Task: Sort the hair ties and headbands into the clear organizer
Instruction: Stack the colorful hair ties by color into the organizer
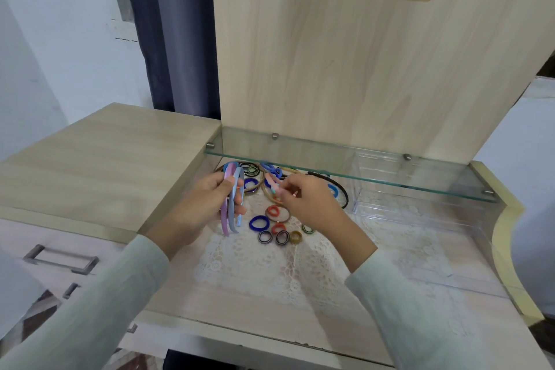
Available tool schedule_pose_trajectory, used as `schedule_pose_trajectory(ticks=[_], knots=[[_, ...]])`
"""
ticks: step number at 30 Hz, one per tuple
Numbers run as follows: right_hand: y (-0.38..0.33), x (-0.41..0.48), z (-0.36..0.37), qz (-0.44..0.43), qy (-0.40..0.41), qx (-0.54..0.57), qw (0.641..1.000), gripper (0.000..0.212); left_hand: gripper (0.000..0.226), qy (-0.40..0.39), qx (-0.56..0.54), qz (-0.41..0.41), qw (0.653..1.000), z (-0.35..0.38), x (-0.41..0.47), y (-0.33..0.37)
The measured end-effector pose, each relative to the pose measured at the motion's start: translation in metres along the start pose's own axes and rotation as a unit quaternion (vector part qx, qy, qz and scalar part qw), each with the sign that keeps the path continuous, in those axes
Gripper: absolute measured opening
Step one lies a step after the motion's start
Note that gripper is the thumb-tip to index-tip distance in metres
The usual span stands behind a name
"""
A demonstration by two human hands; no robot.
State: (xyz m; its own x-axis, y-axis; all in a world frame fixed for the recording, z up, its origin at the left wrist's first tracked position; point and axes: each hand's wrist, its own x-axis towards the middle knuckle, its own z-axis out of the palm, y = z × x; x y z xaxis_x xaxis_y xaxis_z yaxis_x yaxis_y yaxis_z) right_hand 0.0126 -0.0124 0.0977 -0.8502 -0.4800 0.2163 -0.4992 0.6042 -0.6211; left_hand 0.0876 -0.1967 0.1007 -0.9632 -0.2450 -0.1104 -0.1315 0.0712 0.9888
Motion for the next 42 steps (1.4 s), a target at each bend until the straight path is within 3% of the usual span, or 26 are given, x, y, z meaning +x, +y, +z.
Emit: schedule_pose_trajectory(ticks=[6,12,30,42], knots=[[-0.009,-0.003,-0.017,0.03,0.003,0.171,0.985,0.013,0.028,0.004,-0.001,0.009,1.0,0.003,-0.001,-0.002],[-0.018,0.001,-0.003,0.04,-0.002,0.32,0.947,0.011,0.026,0.011,0.003,0.011,1.0,0.004,-0.001,-0.006],[-0.028,0.001,0.035,0.067,-0.039,0.351,0.933,0.017,0.026,0.011,0.028,0.008,1.0,0.005,-0.002,-0.003],[-0.029,0.002,0.04,0.077,-0.052,0.36,0.928,0.016,0.026,-0.004,-0.013,0.009,1.0,0.008,-0.003,-0.004]])
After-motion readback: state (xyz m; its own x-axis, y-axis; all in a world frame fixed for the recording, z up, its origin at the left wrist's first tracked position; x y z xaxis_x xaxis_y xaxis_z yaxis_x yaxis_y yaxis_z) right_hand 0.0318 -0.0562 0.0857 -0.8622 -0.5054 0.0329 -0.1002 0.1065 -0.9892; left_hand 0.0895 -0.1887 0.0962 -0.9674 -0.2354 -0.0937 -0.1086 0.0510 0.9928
